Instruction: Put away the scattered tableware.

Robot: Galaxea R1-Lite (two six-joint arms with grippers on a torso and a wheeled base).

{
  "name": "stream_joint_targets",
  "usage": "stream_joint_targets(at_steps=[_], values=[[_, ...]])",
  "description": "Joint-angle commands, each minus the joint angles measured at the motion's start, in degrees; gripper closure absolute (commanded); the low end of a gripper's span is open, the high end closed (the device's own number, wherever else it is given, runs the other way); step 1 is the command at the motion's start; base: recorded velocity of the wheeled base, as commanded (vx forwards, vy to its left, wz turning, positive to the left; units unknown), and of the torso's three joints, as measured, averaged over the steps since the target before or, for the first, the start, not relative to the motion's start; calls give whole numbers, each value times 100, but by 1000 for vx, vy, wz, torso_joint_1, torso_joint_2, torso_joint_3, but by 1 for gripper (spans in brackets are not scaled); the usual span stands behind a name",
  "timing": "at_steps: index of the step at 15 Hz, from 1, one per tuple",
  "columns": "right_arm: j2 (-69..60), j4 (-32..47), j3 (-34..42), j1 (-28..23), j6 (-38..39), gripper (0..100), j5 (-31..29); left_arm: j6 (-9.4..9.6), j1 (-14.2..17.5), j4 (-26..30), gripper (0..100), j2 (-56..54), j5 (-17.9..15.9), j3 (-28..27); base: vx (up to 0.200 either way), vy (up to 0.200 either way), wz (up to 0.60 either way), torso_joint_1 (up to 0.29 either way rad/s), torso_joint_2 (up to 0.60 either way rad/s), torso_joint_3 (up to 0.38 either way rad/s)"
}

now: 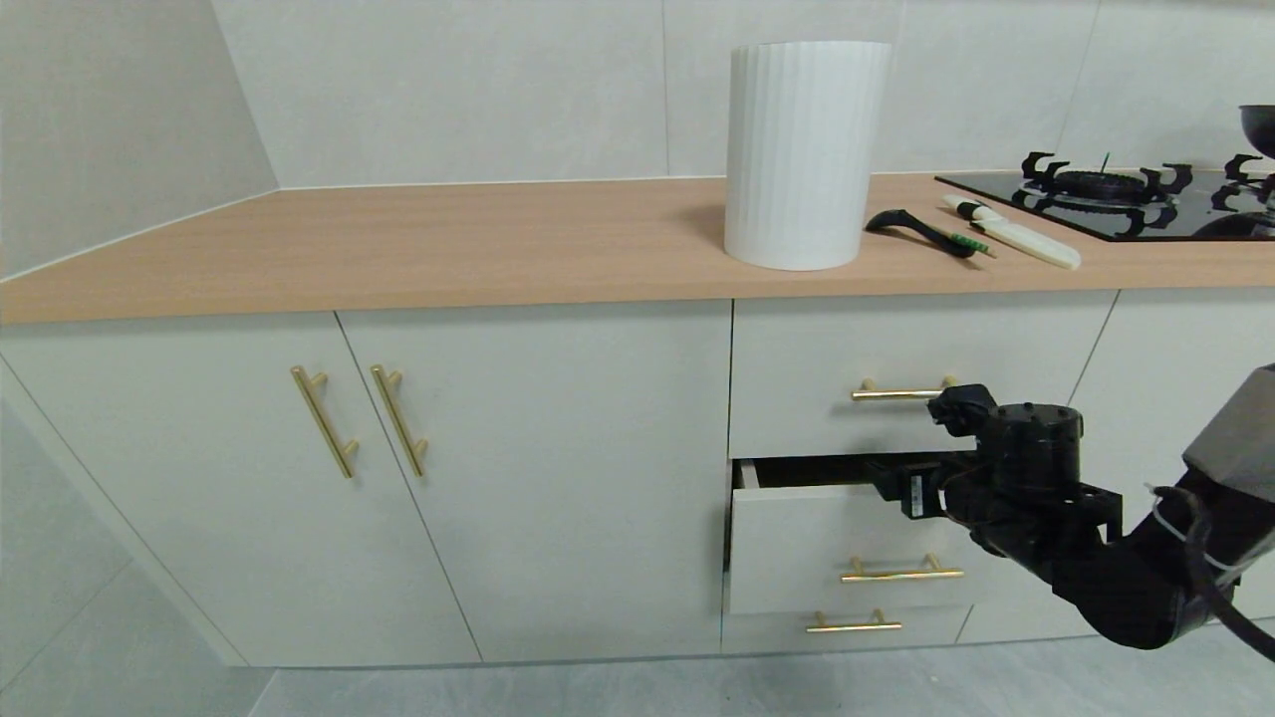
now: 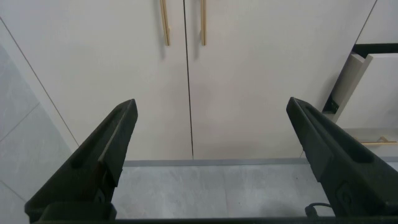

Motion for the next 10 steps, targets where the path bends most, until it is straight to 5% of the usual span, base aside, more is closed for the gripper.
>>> stream_joint_targets(at_steps=[1, 10], values=[[461, -33, -127, -15, 11, 0, -17, 0, -7, 0, 0, 1, 4, 0, 0, 0, 0, 0, 0, 0], [716, 37, -408, -24, 292, 0, -131, 0, -7, 0, 0, 1, 4, 0, 0, 0, 0, 0, 0, 0]])
